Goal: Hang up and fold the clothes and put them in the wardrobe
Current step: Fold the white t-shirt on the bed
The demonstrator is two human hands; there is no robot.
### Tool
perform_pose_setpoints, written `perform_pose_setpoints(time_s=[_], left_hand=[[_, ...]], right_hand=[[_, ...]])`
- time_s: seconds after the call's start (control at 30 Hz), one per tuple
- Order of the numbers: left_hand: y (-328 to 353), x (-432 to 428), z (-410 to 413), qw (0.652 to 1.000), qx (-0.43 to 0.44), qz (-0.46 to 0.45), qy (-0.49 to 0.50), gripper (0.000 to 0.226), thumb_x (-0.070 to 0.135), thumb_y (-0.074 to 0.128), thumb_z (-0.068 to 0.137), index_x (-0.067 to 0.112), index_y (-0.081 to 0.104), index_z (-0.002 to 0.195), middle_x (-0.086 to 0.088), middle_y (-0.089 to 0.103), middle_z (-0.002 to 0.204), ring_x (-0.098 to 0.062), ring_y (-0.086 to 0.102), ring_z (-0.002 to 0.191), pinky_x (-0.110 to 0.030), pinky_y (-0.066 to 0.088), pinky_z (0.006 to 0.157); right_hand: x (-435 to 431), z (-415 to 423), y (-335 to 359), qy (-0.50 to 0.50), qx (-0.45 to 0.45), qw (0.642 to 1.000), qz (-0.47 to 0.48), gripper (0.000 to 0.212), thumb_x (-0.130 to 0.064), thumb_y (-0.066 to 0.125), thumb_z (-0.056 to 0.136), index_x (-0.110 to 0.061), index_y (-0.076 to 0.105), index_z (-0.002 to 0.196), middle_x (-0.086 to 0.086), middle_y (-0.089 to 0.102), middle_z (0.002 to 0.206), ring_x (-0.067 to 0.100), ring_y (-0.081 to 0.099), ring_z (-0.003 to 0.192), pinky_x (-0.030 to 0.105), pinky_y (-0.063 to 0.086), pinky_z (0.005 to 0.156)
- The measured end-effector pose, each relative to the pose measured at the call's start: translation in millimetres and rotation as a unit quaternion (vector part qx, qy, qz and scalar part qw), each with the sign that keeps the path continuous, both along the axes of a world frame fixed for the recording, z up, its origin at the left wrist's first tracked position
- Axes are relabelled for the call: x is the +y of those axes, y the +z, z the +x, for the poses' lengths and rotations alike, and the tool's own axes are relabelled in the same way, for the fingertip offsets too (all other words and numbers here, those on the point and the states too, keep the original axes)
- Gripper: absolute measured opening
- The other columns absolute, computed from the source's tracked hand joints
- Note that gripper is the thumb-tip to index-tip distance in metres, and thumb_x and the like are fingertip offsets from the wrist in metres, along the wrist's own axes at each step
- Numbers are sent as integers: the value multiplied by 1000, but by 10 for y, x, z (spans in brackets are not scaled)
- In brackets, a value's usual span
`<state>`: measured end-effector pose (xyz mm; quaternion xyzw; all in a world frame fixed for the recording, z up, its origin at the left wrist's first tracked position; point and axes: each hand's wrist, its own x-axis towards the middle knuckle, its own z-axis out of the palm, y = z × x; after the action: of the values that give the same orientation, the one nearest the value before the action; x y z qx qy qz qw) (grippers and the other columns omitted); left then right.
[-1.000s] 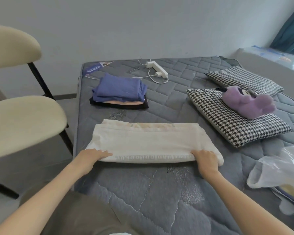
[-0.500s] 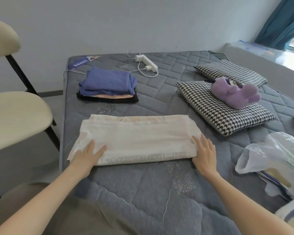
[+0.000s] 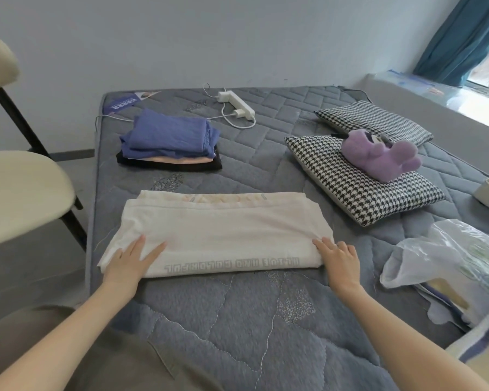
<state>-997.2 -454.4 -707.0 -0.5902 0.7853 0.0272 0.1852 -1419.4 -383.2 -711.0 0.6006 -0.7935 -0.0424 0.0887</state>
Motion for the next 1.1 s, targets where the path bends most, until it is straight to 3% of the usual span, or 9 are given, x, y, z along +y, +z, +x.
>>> perform_pose_setpoints(time_s=[0.1, 0.17, 0.23, 0.33, 0.5, 0.6, 0.7, 0.93, 1.1], left_hand=[[-1, 11, -18, 1000, -13, 21, 6, 95, -9, 41, 89, 30, -23, 148, -16, -20, 157, -26, -9, 148, -38, 9, 120], [43, -5, -44, 998, -28, 59, 12, 93, -9, 40, 89, 27, -22, 148, -16, -22, 157, -27, -11, 148, -38, 8, 120], [90, -39, -80, 995, -29, 96, 11, 89, -11, 37, 89, 23, -18, 150, -14, -21, 157, -27, -11, 148, -39, 7, 120], [118, -64, -189, 993, 20, 114, 7, 83, -12, 35, 89, 15, -13, 152, -9, -20, 159, -22, -9, 148, -38, 5, 120], [-1, -74, -429, 981, 188, 43, 18, 70, 3, 33, 97, 10, -10, 152, -7, -15, 160, -23, -6, 148, -39, 5, 120], [-154, -126, -501, 975, 215, 3, 57, 72, 6, 36, 97, 6, -12, 151, -8, -17, 159, -22, -8, 148, -38, 2, 120], [-275, -229, -563, 965, 244, -29, 95, 59, 13, 22, 102, 7, -11, 151, -6, -16, 160, -20, -10, 148, -36, -1, 120], [-545, -657, -615, 962, 246, -102, 69, 56, 32, 14, 103, 14, -5, 153, -1, -11, 161, -17, -10, 148, -38, -9, 118], [-632, -902, -565, 956, 240, -155, 63, 57, 37, 20, 100, 24, 8, 153, 7, -1, 161, -13, -4, 148, -39, -13, 116]], right_hand=[[-37, 90, -1, -20, 20, 999, 28, 55, -7, 48, 93, -30, 34, 140, -5, 42, 144, 25, 34, 135, 42, 18, 116], [-93, 169, 51, -13, 15, 999, 39, 53, -4, 44, 93, -29, 39, 139, -3, 42, 145, 29, 23, 142, 49, 5, 120], [-163, 340, 91, 26, -26, 999, 24, 57, -1, 40, 94, -30, 42, 142, -3, 36, 152, 27, 16, 146, 47, -3, 119], [-296, 807, 103, 97, -110, 989, -7, 64, 1, 40, 92, -28, 33, 149, -4, 27, 158, 21, 14, 148, 42, -3, 120], [-608, 1718, -7, 170, -222, 960, -21, 63, -2, 35, 95, -19, 19, 154, 1, 14, 162, 22, 7, 149, 40, -1, 121], [-825, 2098, -104, 186, -254, 949, 2, 62, -3, 32, 97, -18, 15, 154, 2, 9, 162, 22, 2, 150, 40, -1, 120], [-1016, 2279, -188, 179, -295, 938, 33, 63, -1, 28, 96, -15, 11, 155, 3, 7, 163, 22, 1, 150, 39, 0, 120], [-1390, 2366, -441, 199, -247, 948, 18, 57, -18, 26, 101, -19, 7, 155, -1, 0, 163, 19, -7, 149, 37, -7, 121], [-1544, 2275, -495, 212, -205, 956, 4, 54, -23, 26, 102, -28, 13, 154, -5, 7, 162, 16, -1, 150, 37, -4, 121]])
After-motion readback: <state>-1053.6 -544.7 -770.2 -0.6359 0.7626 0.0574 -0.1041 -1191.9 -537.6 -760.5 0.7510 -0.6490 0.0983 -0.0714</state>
